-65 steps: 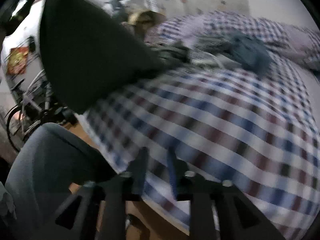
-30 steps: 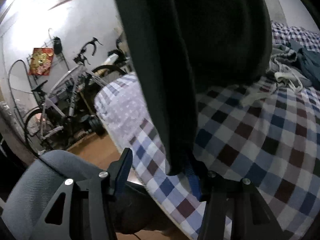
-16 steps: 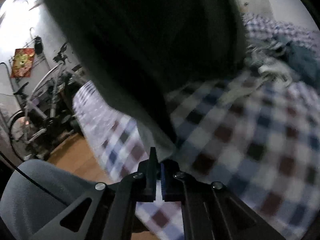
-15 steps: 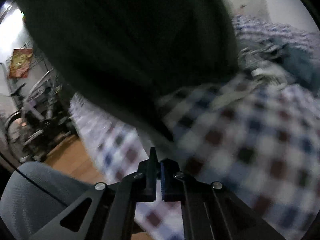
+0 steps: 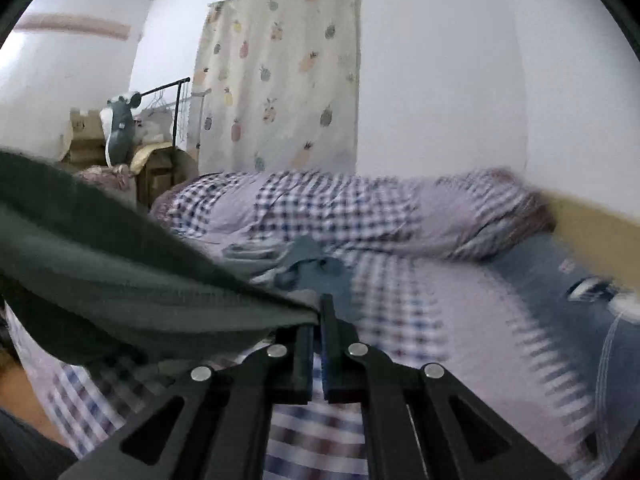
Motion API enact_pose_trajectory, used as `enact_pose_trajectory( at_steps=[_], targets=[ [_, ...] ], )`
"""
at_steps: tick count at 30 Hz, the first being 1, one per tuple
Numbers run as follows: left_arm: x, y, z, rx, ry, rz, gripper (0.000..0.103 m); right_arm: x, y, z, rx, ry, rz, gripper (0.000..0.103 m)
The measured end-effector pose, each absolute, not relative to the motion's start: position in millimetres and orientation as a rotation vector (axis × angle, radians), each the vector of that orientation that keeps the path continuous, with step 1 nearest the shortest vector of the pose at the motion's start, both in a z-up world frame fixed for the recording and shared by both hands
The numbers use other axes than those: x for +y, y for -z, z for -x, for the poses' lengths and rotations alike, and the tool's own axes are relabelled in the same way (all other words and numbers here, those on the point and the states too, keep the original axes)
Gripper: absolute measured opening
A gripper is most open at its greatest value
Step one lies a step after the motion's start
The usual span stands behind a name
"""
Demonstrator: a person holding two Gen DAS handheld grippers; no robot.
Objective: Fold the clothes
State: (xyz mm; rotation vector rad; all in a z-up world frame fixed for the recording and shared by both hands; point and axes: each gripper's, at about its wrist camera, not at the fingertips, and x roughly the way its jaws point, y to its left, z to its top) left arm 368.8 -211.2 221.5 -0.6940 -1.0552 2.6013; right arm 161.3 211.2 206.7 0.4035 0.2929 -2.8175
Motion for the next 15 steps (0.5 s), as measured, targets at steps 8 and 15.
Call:
enact_pose_trajectory(
  at_steps=[8,15],
  targets=[
    [-151,-84,-376,-1.163,-2.357,1.235,0.004,247,-108,-209,0.879,2.659,-0.713,0.0],
    [-118,-60,-375,-1.096,-2.308,1.38,0.004,264,-53,-209,1.052,2.501,-0.941,0.001]
  ],
)
